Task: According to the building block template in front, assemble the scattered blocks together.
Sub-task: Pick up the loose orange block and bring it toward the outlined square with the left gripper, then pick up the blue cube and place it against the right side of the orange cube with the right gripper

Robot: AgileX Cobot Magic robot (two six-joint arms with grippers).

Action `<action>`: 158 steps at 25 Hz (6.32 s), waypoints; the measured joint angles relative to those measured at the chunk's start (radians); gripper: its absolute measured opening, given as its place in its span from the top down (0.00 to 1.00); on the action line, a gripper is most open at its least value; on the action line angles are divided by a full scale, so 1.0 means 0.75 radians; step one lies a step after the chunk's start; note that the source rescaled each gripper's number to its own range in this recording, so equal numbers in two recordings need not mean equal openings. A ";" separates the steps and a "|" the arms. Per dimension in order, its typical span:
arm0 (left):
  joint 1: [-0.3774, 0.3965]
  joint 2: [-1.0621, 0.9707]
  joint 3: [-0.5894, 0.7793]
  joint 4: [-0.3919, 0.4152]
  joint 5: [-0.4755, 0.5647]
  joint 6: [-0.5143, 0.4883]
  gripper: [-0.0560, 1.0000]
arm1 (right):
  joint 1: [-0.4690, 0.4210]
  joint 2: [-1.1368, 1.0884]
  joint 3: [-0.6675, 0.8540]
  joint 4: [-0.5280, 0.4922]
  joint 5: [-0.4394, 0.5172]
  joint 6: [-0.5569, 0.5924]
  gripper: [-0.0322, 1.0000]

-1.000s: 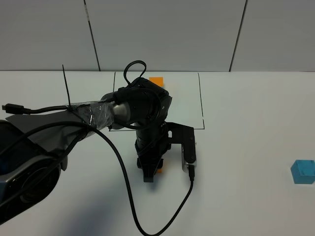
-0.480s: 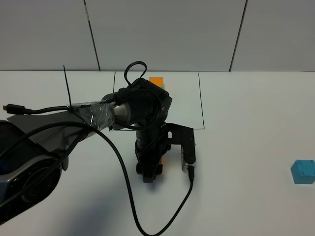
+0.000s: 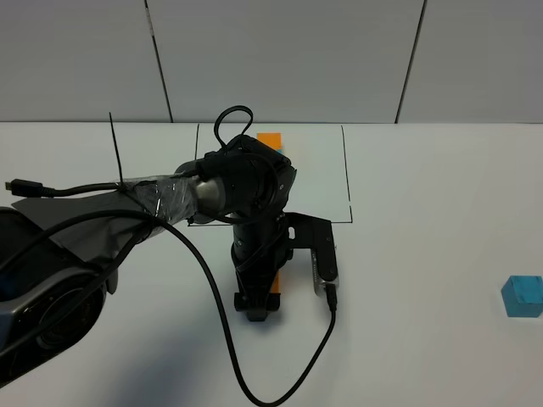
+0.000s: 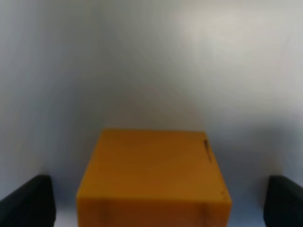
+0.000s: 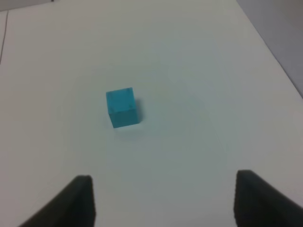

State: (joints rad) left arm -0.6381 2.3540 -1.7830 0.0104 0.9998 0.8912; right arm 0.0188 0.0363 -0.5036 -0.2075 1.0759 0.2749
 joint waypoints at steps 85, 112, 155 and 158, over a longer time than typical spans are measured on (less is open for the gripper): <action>0.551 -2.470 1.509 0.080 -0.090 -1.029 0.03 | 0.000 0.000 0.000 0.000 0.000 0.000 0.41; 0.775 -2.930 1.759 -0.107 0.060 -1.066 0.09 | 0.000 0.000 0.000 0.000 0.000 0.000 0.41; 0.832 -3.143 1.768 -0.141 0.088 -1.046 0.18 | 0.000 0.000 0.000 0.000 0.000 0.000 0.41; 0.832 -3.143 1.768 -0.141 0.088 -1.046 0.18 | 0.000 0.000 0.000 0.000 0.000 0.000 0.41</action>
State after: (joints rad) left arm -0.0143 -0.0036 -0.4566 -0.0954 1.0659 0.1068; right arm 0.0188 0.0363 -0.5036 -0.2075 1.0759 0.2749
